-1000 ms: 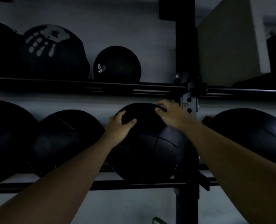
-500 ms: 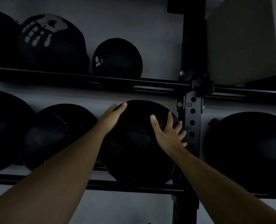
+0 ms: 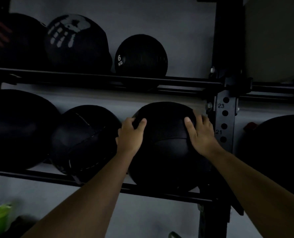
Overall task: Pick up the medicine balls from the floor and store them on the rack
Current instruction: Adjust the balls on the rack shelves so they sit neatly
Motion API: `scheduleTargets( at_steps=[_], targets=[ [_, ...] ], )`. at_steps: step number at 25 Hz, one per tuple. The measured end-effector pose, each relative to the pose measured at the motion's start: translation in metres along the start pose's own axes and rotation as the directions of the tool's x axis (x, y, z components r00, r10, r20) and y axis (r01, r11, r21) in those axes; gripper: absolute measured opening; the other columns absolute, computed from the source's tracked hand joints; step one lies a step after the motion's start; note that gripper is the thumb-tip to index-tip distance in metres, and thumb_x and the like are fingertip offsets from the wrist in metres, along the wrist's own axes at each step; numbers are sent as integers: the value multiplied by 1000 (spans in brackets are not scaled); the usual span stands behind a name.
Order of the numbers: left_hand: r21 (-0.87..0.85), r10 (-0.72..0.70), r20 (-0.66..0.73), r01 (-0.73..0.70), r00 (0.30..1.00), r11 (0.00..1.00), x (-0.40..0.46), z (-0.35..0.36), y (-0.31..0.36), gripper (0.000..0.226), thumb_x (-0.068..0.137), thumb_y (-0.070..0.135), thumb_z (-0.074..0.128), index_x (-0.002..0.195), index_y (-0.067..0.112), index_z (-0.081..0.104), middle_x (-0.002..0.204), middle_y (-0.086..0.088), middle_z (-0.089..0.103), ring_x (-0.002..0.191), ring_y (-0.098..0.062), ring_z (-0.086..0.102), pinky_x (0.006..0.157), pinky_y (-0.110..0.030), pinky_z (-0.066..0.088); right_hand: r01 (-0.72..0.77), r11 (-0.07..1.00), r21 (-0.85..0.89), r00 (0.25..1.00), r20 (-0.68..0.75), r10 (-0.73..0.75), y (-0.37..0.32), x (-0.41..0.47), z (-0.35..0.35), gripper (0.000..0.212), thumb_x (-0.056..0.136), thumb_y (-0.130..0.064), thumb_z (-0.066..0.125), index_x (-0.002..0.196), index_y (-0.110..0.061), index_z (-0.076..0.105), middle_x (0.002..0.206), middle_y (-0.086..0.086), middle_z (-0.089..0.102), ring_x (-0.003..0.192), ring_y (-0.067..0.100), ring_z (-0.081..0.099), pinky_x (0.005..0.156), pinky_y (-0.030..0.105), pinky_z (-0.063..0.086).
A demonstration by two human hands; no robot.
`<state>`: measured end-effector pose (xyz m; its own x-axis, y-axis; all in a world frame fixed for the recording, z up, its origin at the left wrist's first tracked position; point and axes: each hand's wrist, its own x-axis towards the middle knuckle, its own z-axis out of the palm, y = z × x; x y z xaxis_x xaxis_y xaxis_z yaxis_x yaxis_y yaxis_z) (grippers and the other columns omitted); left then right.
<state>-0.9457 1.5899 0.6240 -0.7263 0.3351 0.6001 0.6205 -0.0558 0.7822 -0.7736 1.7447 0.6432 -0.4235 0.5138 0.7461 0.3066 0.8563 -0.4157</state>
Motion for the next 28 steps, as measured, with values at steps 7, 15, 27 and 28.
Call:
scheduleTargets(
  at_steps=[7, 15, 27, 28],
  targets=[
    [-122, -21, 96, 33, 995, 992, 34, -25, 3, 67, 80, 79, 55, 120, 25, 61, 132, 4, 58, 124, -20, 58, 106, -41, 48, -270, 962, -30, 962, -58, 268, -57, -7, 15, 88, 91, -81, 24, 162, -31, 12, 171, 16, 4, 155, 46, -1, 120, 70, 4],
    [-223, 20, 83, -1, 996, 975, 48, 13, -8, 70, 70, 87, 56, 121, 41, 67, 124, 12, 68, 120, -17, 63, 110, -45, 46, -155, 986, -65, 972, -191, 140, -38, 13, 24, 73, 93, -76, 29, 155, -38, 31, 162, 16, 27, 150, 40, 19, 120, 64, 12],
    [-151, 96, 163, -71, 982, 986, 18, 0, -6, 72, 94, 74, 41, 156, 37, 38, 162, 4, 40, 150, -22, 37, 119, -37, 29, -38, 999, 3, 996, -77, 38, -27, 11, 4, 63, 95, -74, 33, 153, -48, 33, 166, 3, 25, 152, 37, 20, 121, 60, 13],
    [-123, 90, 183, -68, 979, 990, 17, -2, -5, 74, 96, 73, 39, 160, 35, 31, 167, 4, 33, 154, -22, 31, 122, -39, 25, -41, 999, -1, 997, -66, 40, -29, 11, 3, 63, 95, -74, 33, 152, -47, 34, 165, 3, 27, 151, 37, 22, 120, 59, 14]
  ],
)
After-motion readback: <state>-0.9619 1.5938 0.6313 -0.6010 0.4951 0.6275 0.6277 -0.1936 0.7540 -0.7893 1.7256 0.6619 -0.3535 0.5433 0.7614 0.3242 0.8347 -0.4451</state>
